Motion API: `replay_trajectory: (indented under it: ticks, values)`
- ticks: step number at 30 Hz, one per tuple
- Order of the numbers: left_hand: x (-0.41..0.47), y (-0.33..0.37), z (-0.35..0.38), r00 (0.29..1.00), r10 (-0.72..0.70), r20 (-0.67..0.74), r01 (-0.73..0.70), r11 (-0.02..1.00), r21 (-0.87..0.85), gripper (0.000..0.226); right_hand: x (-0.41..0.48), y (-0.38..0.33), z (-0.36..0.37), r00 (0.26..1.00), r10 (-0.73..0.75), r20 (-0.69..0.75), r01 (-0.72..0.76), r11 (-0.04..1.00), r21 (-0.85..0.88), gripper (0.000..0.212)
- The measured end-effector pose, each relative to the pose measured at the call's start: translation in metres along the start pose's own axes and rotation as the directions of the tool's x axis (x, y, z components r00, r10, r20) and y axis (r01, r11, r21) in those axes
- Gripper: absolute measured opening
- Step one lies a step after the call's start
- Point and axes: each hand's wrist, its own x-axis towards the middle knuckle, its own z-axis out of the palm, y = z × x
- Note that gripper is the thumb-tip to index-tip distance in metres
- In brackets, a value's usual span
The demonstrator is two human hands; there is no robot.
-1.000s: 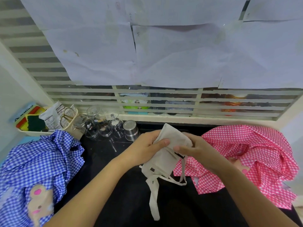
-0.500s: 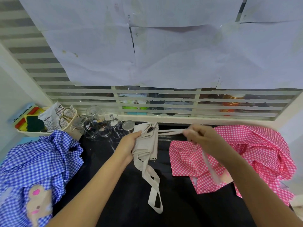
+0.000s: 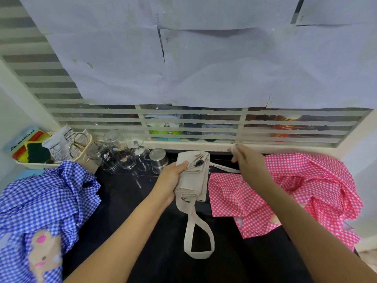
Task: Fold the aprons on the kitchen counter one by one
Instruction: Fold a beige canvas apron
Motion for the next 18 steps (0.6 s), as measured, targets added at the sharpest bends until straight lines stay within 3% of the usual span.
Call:
replay_trajectory:
  ticks: [1,3,5,6,8,10,14,16,18]
  values:
    - [0.000,0.001,0.002,1.000,0.026,-0.006,-0.026,0.999,0.027,0.016,-0.005,-0.002,0.006,0.992,-0.070,0.102,0.089,0.977,-0.195,0.022]
    - [0.001,0.005,0.004,0.999,0.053,-0.009,-0.052,0.997,0.057,0.018,-0.017,-0.007,0.014,0.960,-0.158,0.230,0.239,0.891,-0.386,0.031]
    - [0.001,0.006,0.006,1.000,0.018,-0.006,-0.018,0.999,0.036,0.017,-0.024,-0.007,0.014,0.944,-0.299,0.141,0.330,0.868,-0.370,0.063]
    - [0.001,0.006,0.007,1.000,-0.027,-0.009,0.027,1.000,0.007,0.017,-0.025,-0.004,0.011,0.914,-0.403,0.040,0.390,0.850,-0.353,0.066]
    - [0.000,0.003,0.010,0.987,-0.164,0.002,0.163,0.983,-0.086,0.019,-0.024,0.000,0.007,0.782,-0.607,-0.144,0.519,0.761,-0.389,0.046]
    - [-0.002,0.000,0.014,0.955,-0.290,0.055,0.295,0.944,-0.149,0.024,-0.023,-0.002,0.007,0.700,-0.697,-0.152,0.591,0.686,-0.425,0.029]
    - [-0.004,-0.010,0.021,0.920,-0.372,0.123,0.389,0.906,-0.166,0.027,-0.024,-0.010,0.008,0.764,-0.636,-0.109,0.572,0.746,-0.340,0.027]
    - [-0.001,-0.018,0.022,0.954,-0.296,0.047,0.298,0.953,-0.052,0.025,-0.023,-0.017,0.005,0.851,-0.510,0.124,0.524,0.816,-0.242,0.030]
    - [0.001,-0.024,0.023,0.989,-0.131,-0.071,0.143,0.970,0.194,0.026,-0.023,-0.021,0.007,0.877,-0.301,0.375,0.412,0.873,-0.262,0.030]
